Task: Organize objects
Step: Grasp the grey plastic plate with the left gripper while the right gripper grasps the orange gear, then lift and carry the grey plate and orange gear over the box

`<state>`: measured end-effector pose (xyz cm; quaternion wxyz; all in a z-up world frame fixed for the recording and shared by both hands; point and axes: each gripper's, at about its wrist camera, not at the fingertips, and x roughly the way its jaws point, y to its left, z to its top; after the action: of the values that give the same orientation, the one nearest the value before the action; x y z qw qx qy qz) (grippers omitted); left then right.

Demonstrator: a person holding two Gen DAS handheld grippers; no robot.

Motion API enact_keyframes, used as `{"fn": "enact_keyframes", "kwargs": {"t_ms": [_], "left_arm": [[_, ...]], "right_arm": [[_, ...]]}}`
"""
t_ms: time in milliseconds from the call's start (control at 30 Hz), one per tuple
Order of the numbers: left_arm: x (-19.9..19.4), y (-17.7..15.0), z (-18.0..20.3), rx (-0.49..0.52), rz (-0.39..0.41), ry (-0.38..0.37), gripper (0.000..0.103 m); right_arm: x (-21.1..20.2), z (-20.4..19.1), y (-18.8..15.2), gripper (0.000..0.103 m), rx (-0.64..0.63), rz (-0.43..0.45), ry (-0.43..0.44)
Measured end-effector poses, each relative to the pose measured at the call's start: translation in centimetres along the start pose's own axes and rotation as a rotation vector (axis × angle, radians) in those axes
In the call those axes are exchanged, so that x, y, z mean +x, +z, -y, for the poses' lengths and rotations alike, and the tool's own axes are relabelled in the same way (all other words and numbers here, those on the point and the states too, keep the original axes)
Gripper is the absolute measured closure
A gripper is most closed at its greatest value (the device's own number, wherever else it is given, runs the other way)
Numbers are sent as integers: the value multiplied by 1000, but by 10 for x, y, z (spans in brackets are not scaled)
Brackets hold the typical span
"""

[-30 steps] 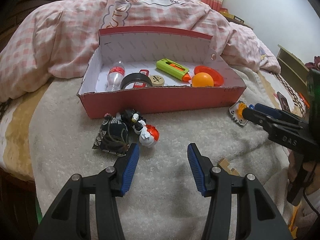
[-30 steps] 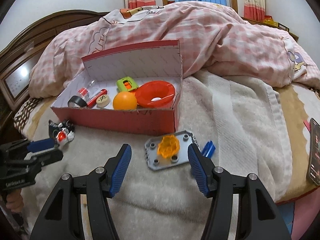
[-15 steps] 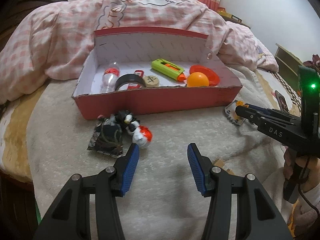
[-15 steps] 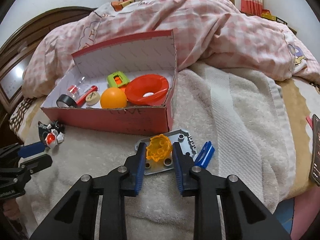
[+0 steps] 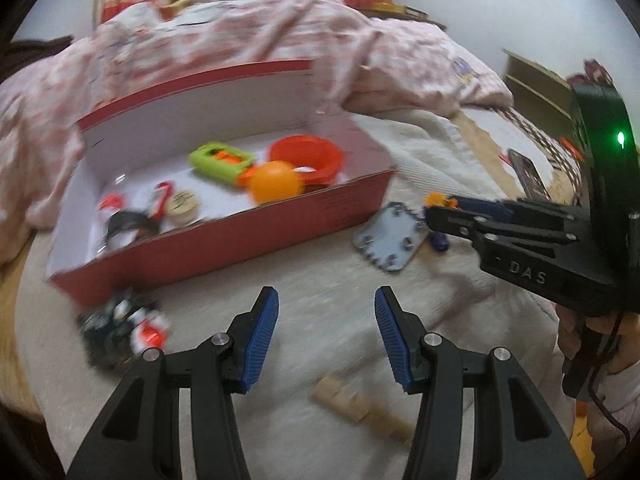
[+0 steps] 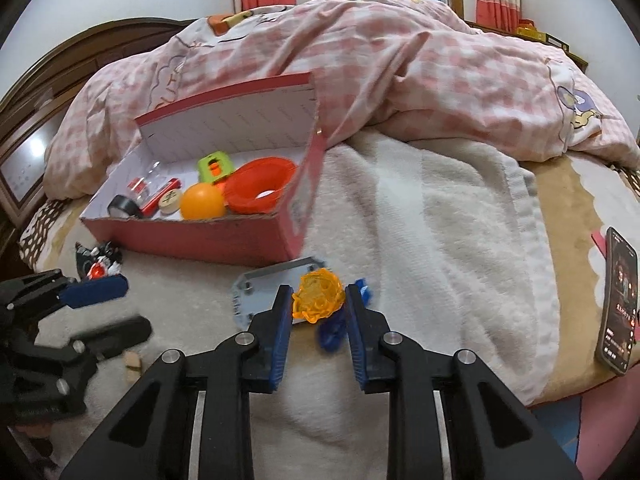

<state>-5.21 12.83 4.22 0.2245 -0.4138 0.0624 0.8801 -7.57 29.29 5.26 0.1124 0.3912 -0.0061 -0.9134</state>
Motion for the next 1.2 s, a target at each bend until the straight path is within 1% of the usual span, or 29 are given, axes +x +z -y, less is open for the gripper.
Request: {"fn": "enact_keyframes", "kwargs": {"t_ms": [133, 300, 333, 433, 467, 500, 533, 567, 633, 767, 833, 867, 900, 967, 1067, 1133, 1200], "left_arm": [[18, 10, 21, 64, -22, -14, 53], [33, 13, 37, 100, -45, -3, 53], [34, 12, 38, 109, -47, 3, 53], [37, 11, 41, 129, -54, 19, 53], [37, 10, 42, 132, -55, 20, 53], [37, 10, 42, 134, -57, 20, 53], [38, 10, 41, 136, -57, 23, 53], [39, 10, 42, 140, -57, 26, 53], [39, 11, 39, 152, -56, 36, 52], [42, 15, 32, 170, -62, 51, 52], [44, 18, 28, 176, -60, 51, 49], [45, 20, 26, 181, -63, 48, 45], [48, 21, 24, 192, -69, 46, 43], [53, 21, 24, 212, -86, 55, 42], [54, 21, 22, 200, -86, 38, 41], [52, 21, 21, 190, -83, 28, 43], [50, 20, 22, 192, -75, 22, 55]], "right_arm": [[10, 9, 10, 76, -37, -10, -27], [35, 17, 18, 76, -93, -61, -32], [40, 16, 18, 76, -117, -76, -21], [42, 10, 18, 76, -166, -87, 3], [41, 8, 17, 76, -175, -90, 28], [41, 4, 16, 76, -188, -100, 72], [41, 0, 15, 76, -201, -107, 90], [41, -4, 13, 76, -220, -110, 100], [40, -12, 10, 76, -261, -104, 93], [41, -16, 11, 76, -260, -106, 132], [41, -19, 10, 76, -277, -106, 139], [41, -21, 10, 76, -283, -106, 141], [41, -22, 10, 76, -286, -107, 146], [42, -21, 10, 76, -281, -111, 153], [44, -19, 11, 76, -259, -110, 163], [44, -17, 12, 76, -238, -106, 171], [43, -16, 12, 76, -221, -100, 170]]}}
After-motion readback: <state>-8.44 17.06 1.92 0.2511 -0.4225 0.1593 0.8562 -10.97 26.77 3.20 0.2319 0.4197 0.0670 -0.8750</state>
